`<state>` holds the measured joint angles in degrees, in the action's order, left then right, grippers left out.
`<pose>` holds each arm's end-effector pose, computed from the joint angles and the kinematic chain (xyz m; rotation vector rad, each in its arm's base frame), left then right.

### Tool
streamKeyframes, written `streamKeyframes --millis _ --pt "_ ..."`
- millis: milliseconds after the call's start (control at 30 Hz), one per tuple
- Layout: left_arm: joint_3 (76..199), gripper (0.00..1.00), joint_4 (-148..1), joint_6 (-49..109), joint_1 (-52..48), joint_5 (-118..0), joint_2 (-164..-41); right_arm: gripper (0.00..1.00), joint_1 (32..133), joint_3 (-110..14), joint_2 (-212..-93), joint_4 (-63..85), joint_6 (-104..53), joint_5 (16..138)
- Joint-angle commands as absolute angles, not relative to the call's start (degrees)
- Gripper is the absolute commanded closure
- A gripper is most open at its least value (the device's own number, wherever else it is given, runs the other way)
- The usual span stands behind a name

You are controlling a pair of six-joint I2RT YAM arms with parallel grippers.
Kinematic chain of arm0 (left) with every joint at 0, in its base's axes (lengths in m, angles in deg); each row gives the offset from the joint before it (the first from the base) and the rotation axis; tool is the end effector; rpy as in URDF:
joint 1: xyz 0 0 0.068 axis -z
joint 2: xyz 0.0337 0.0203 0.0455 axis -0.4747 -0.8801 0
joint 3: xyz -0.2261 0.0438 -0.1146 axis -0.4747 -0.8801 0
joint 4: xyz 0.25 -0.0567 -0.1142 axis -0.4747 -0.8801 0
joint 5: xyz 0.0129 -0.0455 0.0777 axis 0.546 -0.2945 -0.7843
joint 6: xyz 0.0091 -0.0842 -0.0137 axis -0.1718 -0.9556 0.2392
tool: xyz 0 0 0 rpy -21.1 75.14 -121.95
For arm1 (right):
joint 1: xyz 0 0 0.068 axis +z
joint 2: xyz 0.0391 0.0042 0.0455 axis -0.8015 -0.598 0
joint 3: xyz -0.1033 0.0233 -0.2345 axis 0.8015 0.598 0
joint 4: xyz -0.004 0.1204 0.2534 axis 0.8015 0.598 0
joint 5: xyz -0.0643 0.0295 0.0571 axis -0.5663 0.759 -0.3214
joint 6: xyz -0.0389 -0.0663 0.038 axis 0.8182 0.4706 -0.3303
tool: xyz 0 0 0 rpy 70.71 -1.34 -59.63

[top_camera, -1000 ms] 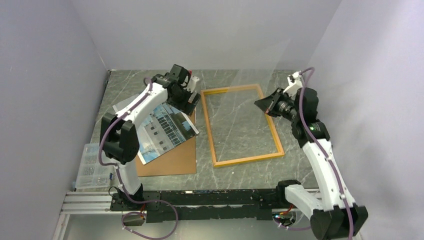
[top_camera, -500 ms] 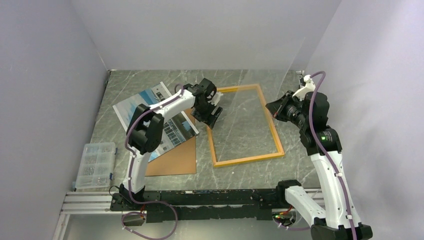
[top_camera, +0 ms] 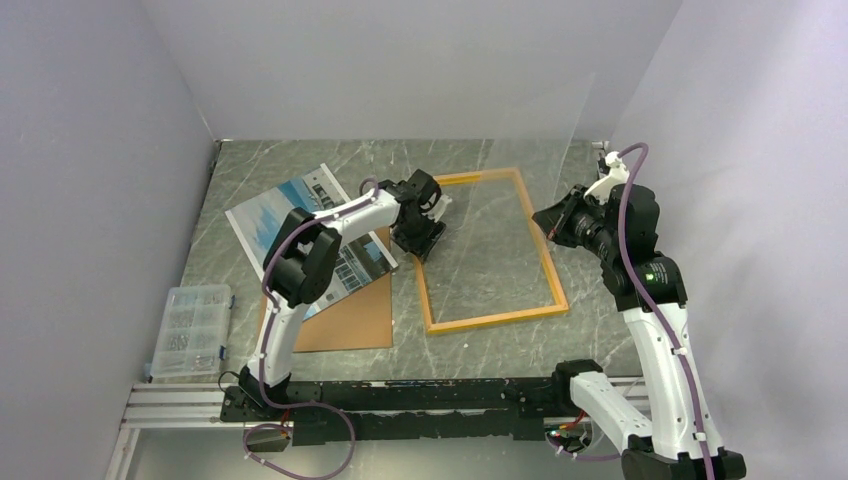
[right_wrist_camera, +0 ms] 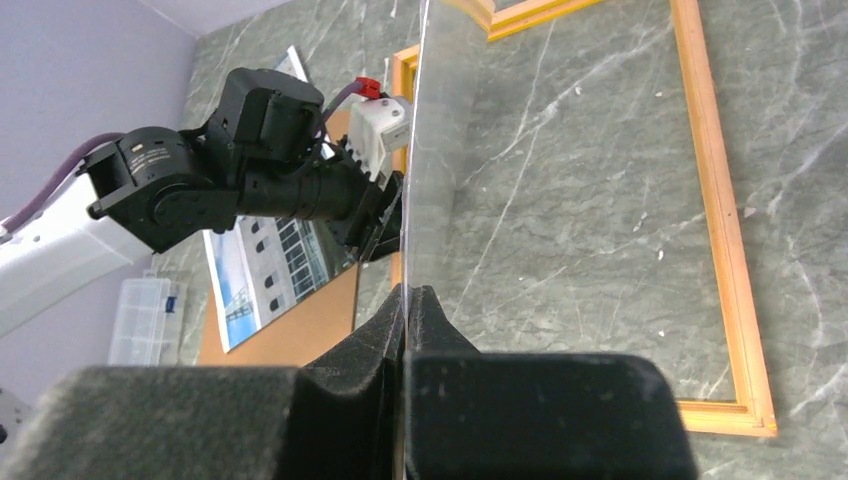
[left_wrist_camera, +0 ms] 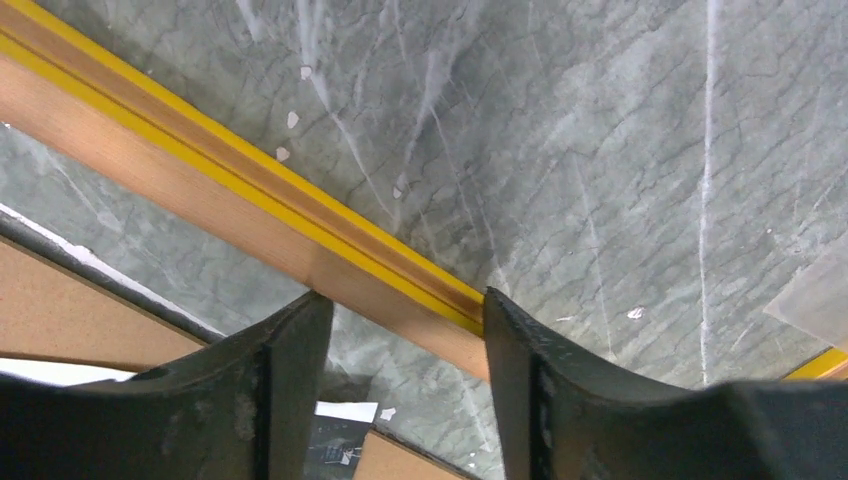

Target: Put the photo into the frame

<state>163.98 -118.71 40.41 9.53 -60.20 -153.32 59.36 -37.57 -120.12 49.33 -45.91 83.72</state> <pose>0.3735 -0.3024 0.1082 0.9209 2.6761 -0.3350 0.2282 0.0428 0.3737 0.2102 2.0038 0.6205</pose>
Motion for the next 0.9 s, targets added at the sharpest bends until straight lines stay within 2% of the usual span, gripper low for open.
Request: streamKeyframes --millis 0,100,367,867 --pt "160.90 0.43 -116.62 43.50 9.96 -62.85 -152.75 1.00 59.45 -38.66 -119.62 45.04 -45.97 86.36" --pt "158.69 0.49 -116.31 46.04 9.97 -65.14 -151.55 1.00 59.44 -37.58 -119.99 43.58 -46.78 88.40" --pt "149.28 0.55 -113.47 51.08 9.89 -67.14 -146.76 1.00 59.43 -35.68 -121.62 41.22 -48.03 91.11" --pt "141.31 0.63 -109.60 59.13 7.82 -73.83 -143.43 1.00 59.42 -32.19 -121.42 37.95 -51.06 94.40"
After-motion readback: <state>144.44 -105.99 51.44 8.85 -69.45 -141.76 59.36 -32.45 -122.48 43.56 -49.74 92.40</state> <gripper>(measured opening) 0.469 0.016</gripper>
